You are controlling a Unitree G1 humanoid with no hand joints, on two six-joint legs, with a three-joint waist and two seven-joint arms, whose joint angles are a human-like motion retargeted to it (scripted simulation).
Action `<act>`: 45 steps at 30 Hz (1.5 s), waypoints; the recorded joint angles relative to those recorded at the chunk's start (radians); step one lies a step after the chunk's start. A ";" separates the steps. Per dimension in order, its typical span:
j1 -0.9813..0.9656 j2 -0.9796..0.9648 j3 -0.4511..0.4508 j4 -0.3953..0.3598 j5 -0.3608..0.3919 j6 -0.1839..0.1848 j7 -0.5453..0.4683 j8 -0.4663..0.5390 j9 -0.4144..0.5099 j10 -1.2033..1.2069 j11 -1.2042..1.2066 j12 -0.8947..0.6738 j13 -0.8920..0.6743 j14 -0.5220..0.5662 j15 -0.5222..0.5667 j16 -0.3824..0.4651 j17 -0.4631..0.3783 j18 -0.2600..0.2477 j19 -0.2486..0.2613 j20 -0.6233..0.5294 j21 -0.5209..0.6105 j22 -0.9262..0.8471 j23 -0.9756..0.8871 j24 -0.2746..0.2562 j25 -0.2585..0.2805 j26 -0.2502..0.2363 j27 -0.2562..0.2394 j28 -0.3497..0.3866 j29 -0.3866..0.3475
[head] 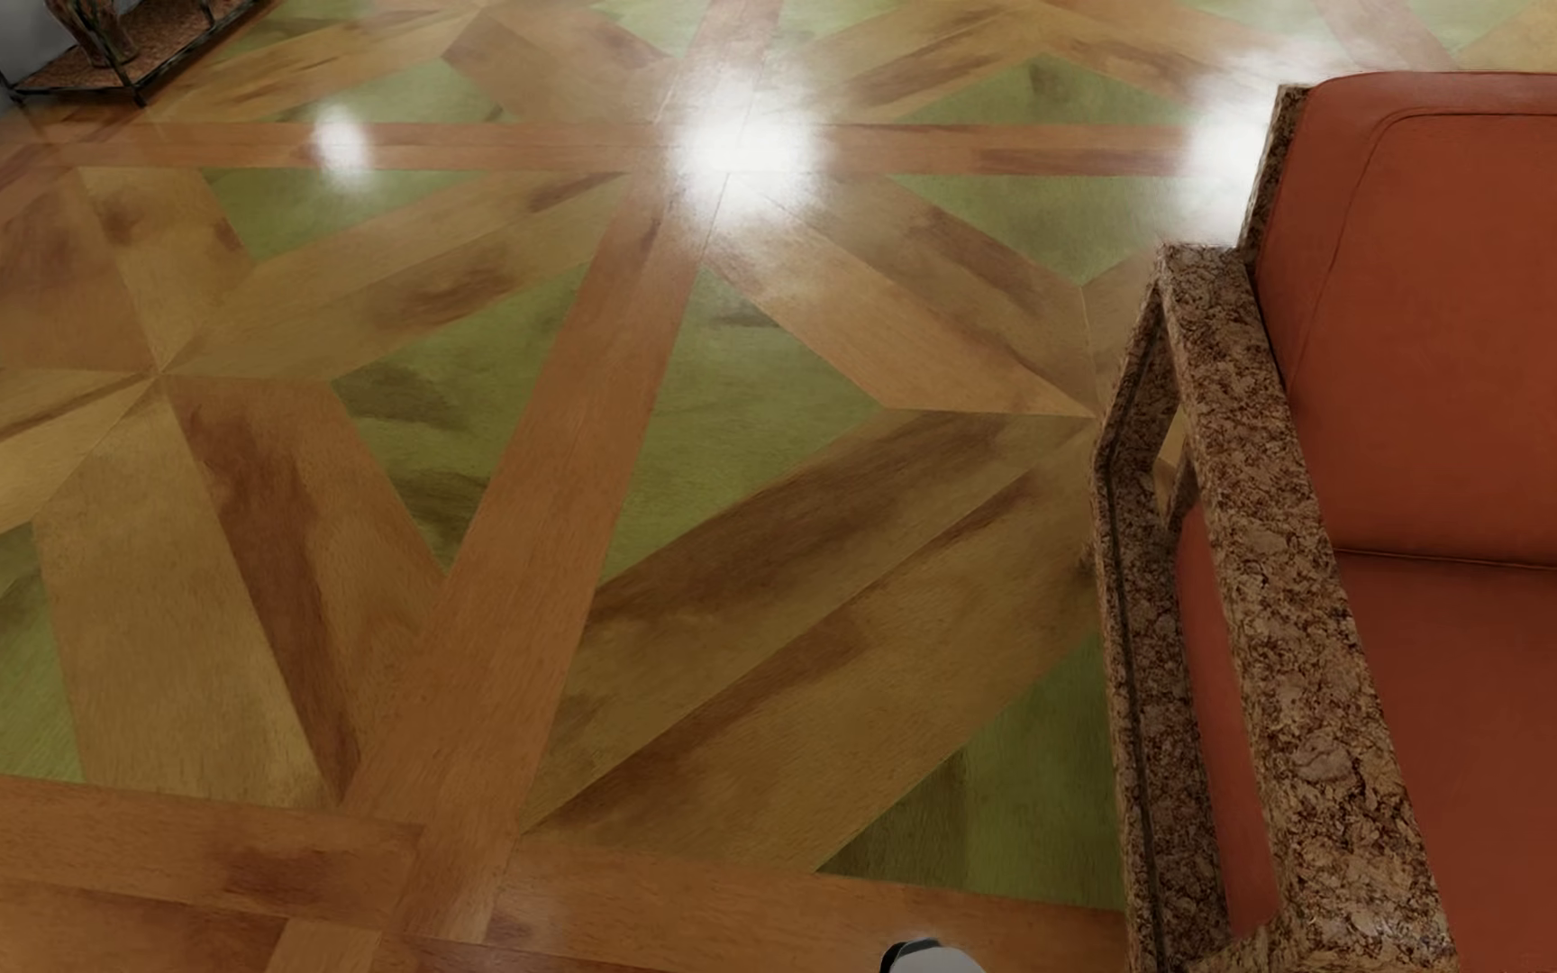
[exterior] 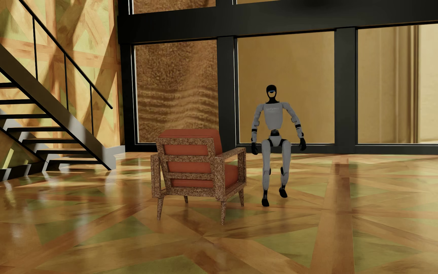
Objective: Go around the armchair
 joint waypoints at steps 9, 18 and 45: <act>-0.091 0.193 0.052 0.104 0.083 0.061 0.000 0.000 -0.041 0.364 -0.021 0.072 -0.014 0.711 0.004 -0.127 -0.043 0.000 0.000 -0.029 0.033 -0.190 0.111 0.000 0.000 0.000 0.000 0.000 0.000; -0.492 0.492 0.262 0.049 0.111 -0.041 0.000 0.000 0.036 0.455 -0.043 0.029 -0.125 0.636 -0.141 -0.057 -0.072 0.000 0.000 -0.019 -0.025 -0.215 -0.090 0.000 0.000 0.000 0.000 0.000 0.000; -0.398 0.294 0.166 -0.037 0.005 0.005 0.000 0.000 0.053 0.066 0.526 -0.086 -0.155 0.389 -0.180 0.024 -0.060 0.000 0.000 0.129 -0.134 -0.141 -0.104 0.000 0.000 0.000 0.000 0.000 0.000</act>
